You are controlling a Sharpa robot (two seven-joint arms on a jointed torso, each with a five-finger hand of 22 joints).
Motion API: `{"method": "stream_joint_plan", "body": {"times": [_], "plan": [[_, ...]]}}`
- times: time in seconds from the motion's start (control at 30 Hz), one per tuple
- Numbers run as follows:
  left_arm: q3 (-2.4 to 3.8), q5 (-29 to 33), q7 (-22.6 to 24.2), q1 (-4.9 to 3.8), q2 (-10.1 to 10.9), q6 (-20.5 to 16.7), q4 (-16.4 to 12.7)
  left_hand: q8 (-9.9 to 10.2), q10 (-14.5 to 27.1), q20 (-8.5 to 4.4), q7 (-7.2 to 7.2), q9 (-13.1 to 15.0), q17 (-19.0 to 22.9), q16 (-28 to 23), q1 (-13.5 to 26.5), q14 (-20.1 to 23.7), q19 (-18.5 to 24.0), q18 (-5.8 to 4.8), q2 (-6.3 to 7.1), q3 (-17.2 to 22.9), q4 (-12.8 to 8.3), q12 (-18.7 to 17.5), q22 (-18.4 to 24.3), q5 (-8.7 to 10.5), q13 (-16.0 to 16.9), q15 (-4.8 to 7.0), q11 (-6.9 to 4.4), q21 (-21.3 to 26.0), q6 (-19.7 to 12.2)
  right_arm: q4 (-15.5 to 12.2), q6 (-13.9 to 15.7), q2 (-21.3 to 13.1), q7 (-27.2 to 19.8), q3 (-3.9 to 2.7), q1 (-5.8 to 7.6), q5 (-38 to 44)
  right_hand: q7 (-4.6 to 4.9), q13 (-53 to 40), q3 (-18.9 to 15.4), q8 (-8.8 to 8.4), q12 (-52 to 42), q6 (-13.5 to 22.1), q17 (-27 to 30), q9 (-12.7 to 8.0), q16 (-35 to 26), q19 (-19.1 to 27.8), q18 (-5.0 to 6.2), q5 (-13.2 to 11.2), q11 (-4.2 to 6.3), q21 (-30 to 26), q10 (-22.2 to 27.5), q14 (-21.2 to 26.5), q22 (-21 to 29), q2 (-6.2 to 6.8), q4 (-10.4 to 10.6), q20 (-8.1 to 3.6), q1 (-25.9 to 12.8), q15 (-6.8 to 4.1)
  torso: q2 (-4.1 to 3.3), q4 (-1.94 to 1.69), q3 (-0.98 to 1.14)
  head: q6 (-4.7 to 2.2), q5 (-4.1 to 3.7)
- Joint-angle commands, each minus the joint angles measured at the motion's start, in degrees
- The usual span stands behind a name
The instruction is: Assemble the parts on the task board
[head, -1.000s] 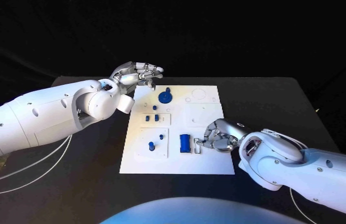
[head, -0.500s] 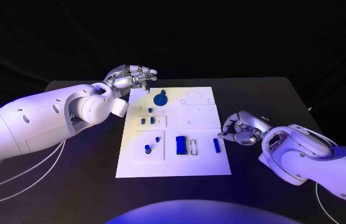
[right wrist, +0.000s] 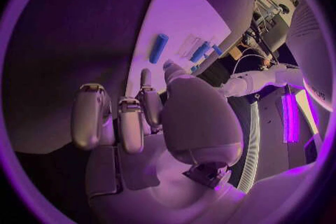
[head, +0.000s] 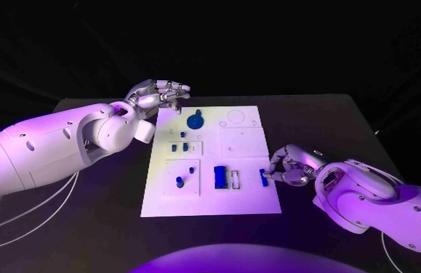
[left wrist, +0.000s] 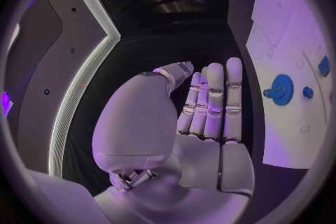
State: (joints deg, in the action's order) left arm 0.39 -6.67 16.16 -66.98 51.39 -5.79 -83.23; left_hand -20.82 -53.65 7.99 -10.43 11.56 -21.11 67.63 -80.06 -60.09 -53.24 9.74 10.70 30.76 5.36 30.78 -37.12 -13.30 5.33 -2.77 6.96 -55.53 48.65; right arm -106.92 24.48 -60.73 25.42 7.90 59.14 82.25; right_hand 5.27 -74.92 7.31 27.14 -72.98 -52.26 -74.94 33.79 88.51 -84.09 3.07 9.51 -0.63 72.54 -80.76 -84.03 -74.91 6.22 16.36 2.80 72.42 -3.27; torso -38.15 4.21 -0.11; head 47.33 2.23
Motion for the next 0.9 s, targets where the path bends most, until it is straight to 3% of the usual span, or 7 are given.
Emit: {"method": "stream_joint_plan", "body": {"times": [0.03,0.2,0.63,0.7,0.77,0.9], "plan": [[0.02,0.0,0.6,-0.01,0.0,1.0,-0.1,0.2,0.2,0.26,-0.39,0.0,0.0,-0.4,0.7,0.3,-0.1,0.83,0.07,0.0,-0.3,-0.3,0.1,0.05,0.0,-0.02,0.04,0.3,0.1,0.3,-1.0,0.6,0.8,0.03,-0.63,1.8,-0.13,-1.8,0.0,-0.13,0.4,-0.4,-9.7,0.1,-0.3,-0.4,0.20,-0.3,-0.17,-0.3,0.4,-4.8,-10.7,0.36,0.3,0.46,-0.4,0.38,-0.06,-0.10,0.01,0.08,0.31],[0.02,0.0,0.5,-0.01,0.1,1.0,-0.1,0.2,0.2,0.27,-0.37,0.1,0.0,-0.4,0.8,0.3,-0.1,0.83,0.03,0.0,-0.3,-0.3,0.1,0.04,0.1,-0.02,0.03,0.4,0.1,1.0,-1.3,1.9,1.0,0.04,-1.46,2.0,-0.13,-1.8,-0.1,-0.15,0.4,-0.5,-9.6,0.1,-0.3,-0.4,0.21,-0.4,-0.17,-0.3,0.4,-4.8,-10.7,0.35,0.3,0.46,-0.5,0.37,-0.04,0.08,0.01,0.23,0.50],[0.02,0.0,0.3,-0.01,0.2,1.0,-0.2,0.2,0.2,0.27,-0.37,0.1,0.0,-0.4,0.8,0.3,-0.1,0.83,0.03,0.0,-0.3,-0.3,0.1,0.04,0.1,-0.02,0.03,0.4,0.1,2.6,-3.3,3.4,2.3,0.06,-2.03,3.8,-0.44,-1.8,0.6,-0.24,0.4,-0.9,-9.6,0.1,-0.3,-0.4,0.25,-0.4,0.09,-0.5,0.4,-4.8,-10.6,-0.29,-0.1,0.39,0.6,0.19,-0.03,0.00,0.04,0.60,0.88],[0.02,0.0,0.3,-0.01,0.2,1.0,-0.2,0.2,0.2,0.27,-0.37,0.1,0.0,-0.4,0.8,0.3,-0.1,0.83,0.03,0.0,-0.3,-0.3,0.1,0.04,0.1,-0.02,0.03,0.4,0.1,2.8,-3.8,3.6,2.5,0.06,-2.13,4.4,-0.81,-1.8,2.6,-0.49,0.5,-1.1,-9.6,0.2,-0.4,-0.4,0.25,-0.3,0.45,-0.5,0.4,-4.8,-10.6,-0.89,-1.4,0.16,4.1,-0.13,-0.03,0.00,0.03,0.61,0.90],[0.02,0.0,0.3,-0.01,0.2,1.1,-0.2,0.2,0.2,0.27,-0.37,0.1,0.0,-0.4,0.8,0.3,-0.1,0.83,0.03,0.0,-0.3,-0.3,0.1,0.04,0.1,-0.02,0.03,0.4,0.1,3.0,-4.2,3.9,2.7,0.07,-2.28,5.0,-0.94,-1.8,5.4,-0.86,0.5,-1.5,-9.7,0.1,-0.4,-0.5,0.22,-3.8,0.60,-0.4,0.5,-4.8,-10.7,-1.07,-2.2,-0.07,6.7,-0.30,-0.02,0.01,0.01,0.61,0.92],[0.02,0.0,0.2,-0.01,0.2,1.1,-0.2,0.2,0.2,0.27,-0.37,0.1,0.0,-0.4,0.8,0.3,-0.1,0.83,0.03,0.0,-0.3,-0.3,0.1,0.04,0.1,-0.02,0.03,0.4,0.1,3.2,-4.7,4.3,3.3,0.08,-2.54,6.1,-1.19,-1.9,9.8,-1.18,0.5,-2.2,-9.8,0.1,-0.3,-0.6,0.18,-3.1,0.81,-0.3,0.5,-4.9,-10.8,-0.29,-3.4,-0.27,8.8,-0.50,0.01,0.06,0.00,0.64,0.88]]}}
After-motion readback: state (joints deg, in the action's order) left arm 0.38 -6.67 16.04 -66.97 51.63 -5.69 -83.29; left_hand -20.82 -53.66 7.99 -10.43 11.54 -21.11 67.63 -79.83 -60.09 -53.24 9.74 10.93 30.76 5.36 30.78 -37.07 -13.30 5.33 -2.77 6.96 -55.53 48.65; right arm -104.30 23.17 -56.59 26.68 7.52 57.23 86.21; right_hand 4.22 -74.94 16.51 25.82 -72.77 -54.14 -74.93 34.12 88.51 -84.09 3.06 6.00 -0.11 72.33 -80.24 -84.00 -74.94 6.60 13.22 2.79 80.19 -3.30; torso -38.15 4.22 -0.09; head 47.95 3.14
